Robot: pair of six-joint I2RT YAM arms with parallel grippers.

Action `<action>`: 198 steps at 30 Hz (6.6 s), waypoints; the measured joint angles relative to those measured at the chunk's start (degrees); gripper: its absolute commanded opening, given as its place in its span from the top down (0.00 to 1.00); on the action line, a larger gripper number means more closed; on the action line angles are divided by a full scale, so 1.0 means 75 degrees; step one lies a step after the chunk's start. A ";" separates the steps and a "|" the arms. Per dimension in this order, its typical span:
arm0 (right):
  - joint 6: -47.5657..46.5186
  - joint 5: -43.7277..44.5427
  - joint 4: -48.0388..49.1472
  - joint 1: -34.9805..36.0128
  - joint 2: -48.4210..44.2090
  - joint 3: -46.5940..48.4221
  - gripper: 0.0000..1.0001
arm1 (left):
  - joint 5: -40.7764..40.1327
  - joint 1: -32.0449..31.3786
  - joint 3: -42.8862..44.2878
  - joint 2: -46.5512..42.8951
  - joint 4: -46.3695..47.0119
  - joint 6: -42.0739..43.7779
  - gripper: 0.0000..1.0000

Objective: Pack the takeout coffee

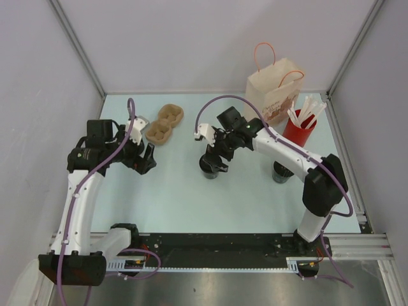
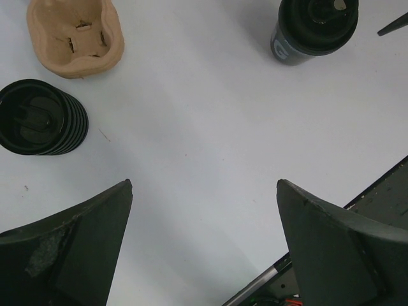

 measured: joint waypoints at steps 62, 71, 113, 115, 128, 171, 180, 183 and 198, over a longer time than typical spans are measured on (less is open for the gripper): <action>-0.0219 -0.0297 0.0892 0.0125 0.0979 0.0041 0.43 | 0.0009 0.0006 -0.0364 0.0023 0.0356 -0.0023 0.01; -0.0227 -0.0277 0.0606 0.0125 0.0892 0.0041 0.51 | 0.0017 0.0015 -0.0376 0.0023 0.0356 -0.0023 0.01; -0.1113 0.0117 -0.0857 -0.1428 -0.4232 -0.4468 0.48 | 0.0219 0.0041 -0.0376 0.0134 0.0344 -0.0038 0.00; -0.1113 0.0114 -0.0796 -0.1480 -0.4339 -0.4584 0.48 | 0.0227 0.0041 -0.0376 0.0152 0.0341 -0.0038 0.00; -0.1125 0.0058 -0.0565 -0.1547 -0.4529 -0.4806 0.36 | 0.0347 0.0044 -0.0376 0.0280 0.0341 -0.0038 0.01; -0.0350 0.2704 0.1874 -0.1524 -0.4642 -0.2978 0.00 | 0.0367 0.0044 -0.0376 0.0227 0.0341 -0.0082 0.00; -0.0265 0.4870 0.4089 -0.1533 -0.2672 -0.1113 0.01 | 0.0361 0.0044 -0.0376 0.0184 0.0347 -0.0099 0.01; -0.0143 0.5196 0.4453 -0.1606 -0.2049 -0.0554 0.02 | 0.0361 0.0044 -0.0379 0.0184 0.0353 -0.0102 0.00; 0.1154 0.4843 0.2865 -0.2433 0.1131 0.3302 0.11 | 0.0350 0.0300 -0.0501 0.0125 0.0460 -0.0157 0.00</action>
